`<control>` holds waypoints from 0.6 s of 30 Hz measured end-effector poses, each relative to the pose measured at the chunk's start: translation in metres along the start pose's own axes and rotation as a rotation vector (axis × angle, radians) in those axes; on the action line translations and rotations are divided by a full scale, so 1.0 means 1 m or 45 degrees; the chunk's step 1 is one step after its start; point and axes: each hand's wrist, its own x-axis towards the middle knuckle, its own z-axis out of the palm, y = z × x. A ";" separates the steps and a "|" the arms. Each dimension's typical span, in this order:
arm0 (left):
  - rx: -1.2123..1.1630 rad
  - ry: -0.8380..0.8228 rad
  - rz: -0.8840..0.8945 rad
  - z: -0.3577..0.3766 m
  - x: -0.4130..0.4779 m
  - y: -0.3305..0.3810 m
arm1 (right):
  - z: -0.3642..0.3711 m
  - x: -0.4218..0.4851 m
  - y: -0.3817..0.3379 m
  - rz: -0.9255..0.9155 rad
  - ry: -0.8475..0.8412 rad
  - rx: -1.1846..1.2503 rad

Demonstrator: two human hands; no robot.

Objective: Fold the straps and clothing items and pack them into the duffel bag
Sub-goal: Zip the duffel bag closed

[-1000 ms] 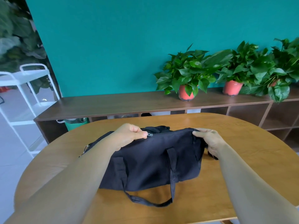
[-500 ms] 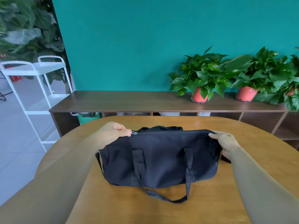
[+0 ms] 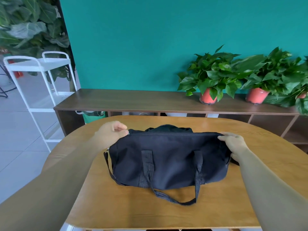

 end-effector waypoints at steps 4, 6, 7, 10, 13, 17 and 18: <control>0.476 -0.017 0.128 0.017 -0.003 0.014 | 0.004 -0.005 -0.003 -0.224 0.038 -0.590; 0.688 -0.093 0.210 0.028 -0.006 0.024 | 0.012 -0.014 -0.004 -0.419 0.042 -0.961; 0.784 -0.133 0.240 0.033 -0.008 0.028 | 0.018 -0.020 -0.004 -0.508 0.015 -1.085; 0.987 -0.181 0.245 0.042 -0.008 0.030 | 0.031 -0.035 0.001 -0.661 -0.059 -1.396; 1.090 -0.154 0.233 0.047 -0.010 0.031 | 0.032 -0.038 0.004 -0.709 -0.043 -1.611; 1.109 -0.149 0.213 0.051 -0.006 0.029 | 0.032 -0.032 0.002 -0.728 -0.004 -1.748; 1.110 -0.156 0.216 0.050 -0.005 0.027 | 0.031 -0.029 0.001 -0.707 0.004 -1.722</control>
